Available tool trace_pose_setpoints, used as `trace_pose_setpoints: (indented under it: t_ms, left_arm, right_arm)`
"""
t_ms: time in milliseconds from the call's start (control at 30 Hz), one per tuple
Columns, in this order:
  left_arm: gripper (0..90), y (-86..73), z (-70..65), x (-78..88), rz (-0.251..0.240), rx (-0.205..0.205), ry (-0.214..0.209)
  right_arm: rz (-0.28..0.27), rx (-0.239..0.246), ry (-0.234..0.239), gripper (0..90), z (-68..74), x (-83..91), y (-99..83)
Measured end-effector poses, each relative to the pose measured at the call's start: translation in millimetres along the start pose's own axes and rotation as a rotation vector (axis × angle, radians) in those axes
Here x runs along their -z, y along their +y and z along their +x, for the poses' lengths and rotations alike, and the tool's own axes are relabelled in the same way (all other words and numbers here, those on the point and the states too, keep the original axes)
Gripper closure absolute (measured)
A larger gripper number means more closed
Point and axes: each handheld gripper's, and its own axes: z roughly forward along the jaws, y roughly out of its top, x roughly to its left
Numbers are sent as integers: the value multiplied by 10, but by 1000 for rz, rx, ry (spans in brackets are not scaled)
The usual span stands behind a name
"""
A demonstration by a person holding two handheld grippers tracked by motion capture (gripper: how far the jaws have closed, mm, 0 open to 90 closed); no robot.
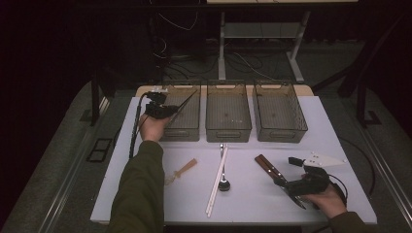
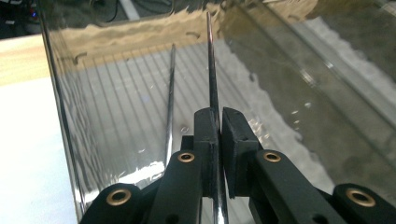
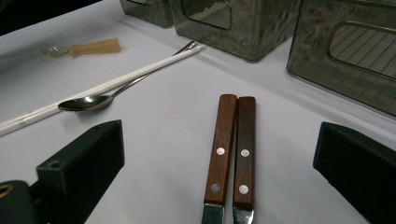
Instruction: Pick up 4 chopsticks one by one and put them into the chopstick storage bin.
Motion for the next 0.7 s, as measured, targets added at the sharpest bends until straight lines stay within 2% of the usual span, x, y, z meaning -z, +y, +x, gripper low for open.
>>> trace_pose_setpoints:
  t_ms: [167,333,433,633,700]
  left_arm:
    - [833,-13,-6,-35,11,-3,11]
    - [725,-9,-15,-19,2,-23,29]
    - [677,-3,-29,5,-12,-27,17]
    - [561,-2,-102,102,-27,-78,-24]
    - [517,-8,-130,146,-34,-78,-56]
  right_arm:
    - [-1,1,0,21,0,0,1]
    - [-1,0,0,21,-1,1,1]
    - [0,2,0,21,0,-2,0]
    - [5,5,-2,21,-1,-7,-1]
    - [4,5,-3,21,2,-8,-1]
